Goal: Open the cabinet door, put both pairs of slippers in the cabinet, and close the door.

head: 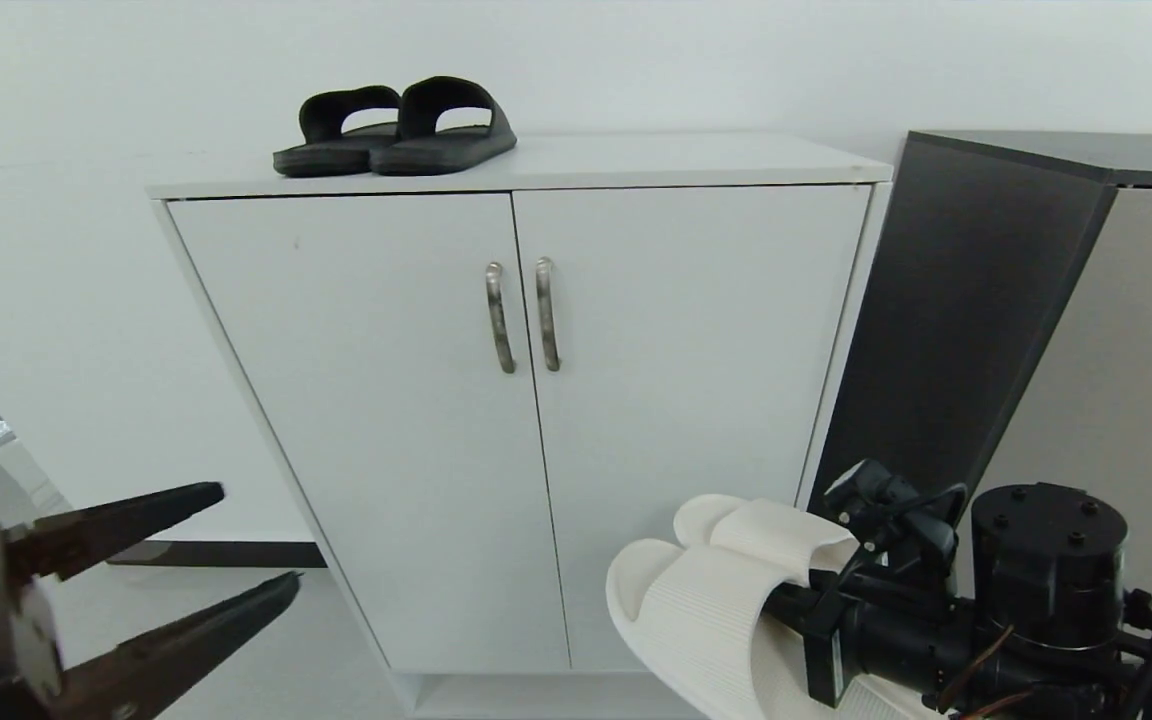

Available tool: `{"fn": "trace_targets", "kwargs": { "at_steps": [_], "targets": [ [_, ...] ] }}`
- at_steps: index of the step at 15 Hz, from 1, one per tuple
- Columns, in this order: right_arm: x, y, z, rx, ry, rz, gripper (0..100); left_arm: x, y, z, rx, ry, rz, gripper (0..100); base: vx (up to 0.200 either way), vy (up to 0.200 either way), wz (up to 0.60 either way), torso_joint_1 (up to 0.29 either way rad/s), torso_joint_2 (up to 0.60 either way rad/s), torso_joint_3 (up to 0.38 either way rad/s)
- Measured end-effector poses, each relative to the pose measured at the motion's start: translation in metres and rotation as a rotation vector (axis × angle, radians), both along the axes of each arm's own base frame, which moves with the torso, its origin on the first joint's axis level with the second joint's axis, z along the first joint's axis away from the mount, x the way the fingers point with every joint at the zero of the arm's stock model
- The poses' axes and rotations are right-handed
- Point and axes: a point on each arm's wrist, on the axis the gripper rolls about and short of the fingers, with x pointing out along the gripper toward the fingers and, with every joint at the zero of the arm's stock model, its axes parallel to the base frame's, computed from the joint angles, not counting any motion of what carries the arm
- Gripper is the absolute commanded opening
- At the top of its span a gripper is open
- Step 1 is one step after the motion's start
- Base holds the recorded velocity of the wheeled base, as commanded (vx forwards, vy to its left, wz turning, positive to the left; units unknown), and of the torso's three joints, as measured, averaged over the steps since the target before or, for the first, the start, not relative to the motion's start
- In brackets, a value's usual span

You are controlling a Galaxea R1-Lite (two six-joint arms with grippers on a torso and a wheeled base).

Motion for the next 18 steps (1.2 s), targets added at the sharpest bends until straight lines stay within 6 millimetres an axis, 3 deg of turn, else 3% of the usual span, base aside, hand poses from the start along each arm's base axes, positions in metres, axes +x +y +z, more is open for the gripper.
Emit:
{"fn": "trace_targets", "kwargs": {
  "at_steps": [4,10,13,18],
  "targets": [
    [0.0,0.0,0.0,-0.002,0.002,0.001,0,0.039,-0.03,0.025,-0.116,0.103,-0.252,100,0.0,0.0,0.0,-0.007,0.02,0.009],
    [0.0,0.0,0.0,-0.002,0.0,0.0,0,0.076,-0.05,0.058,-0.237,0.211,-0.508,100,0.0,0.0,0.0,0.0,0.0,0.008],
    [0.0,0.0,-0.001,-0.004,0.001,0.001,0,0.104,-0.059,0.065,-0.238,0.181,-0.478,100,0.0,0.0,0.0,0.0,0.0,0.0],
    [0.001,0.001,-0.005,-0.013,0.014,0.001,0,0.133,-0.079,0.066,-0.224,0.124,-0.327,100,0.0,0.0,0.0,0.0,0.0,0.0]
  ]
}}
